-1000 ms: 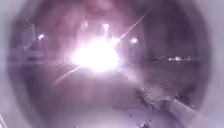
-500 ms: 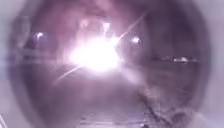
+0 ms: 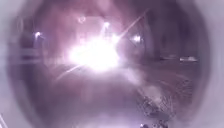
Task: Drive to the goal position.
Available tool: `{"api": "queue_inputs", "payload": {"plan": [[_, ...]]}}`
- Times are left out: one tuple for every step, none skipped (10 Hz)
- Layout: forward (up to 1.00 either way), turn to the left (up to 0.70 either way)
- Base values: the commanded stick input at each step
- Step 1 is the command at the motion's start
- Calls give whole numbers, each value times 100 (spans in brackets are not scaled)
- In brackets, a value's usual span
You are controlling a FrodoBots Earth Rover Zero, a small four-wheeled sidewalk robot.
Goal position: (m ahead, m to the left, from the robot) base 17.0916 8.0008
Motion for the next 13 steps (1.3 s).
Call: {"api": "queue_inputs", "payload": {"plan": [[70, 0], [70, 0], [70, 0], [70, 0], [70, 0], [70, 0], [70, 0], [70, 0], [70, 0], [70, 0], [70, 0], [70, 0], [70, 0]]}}
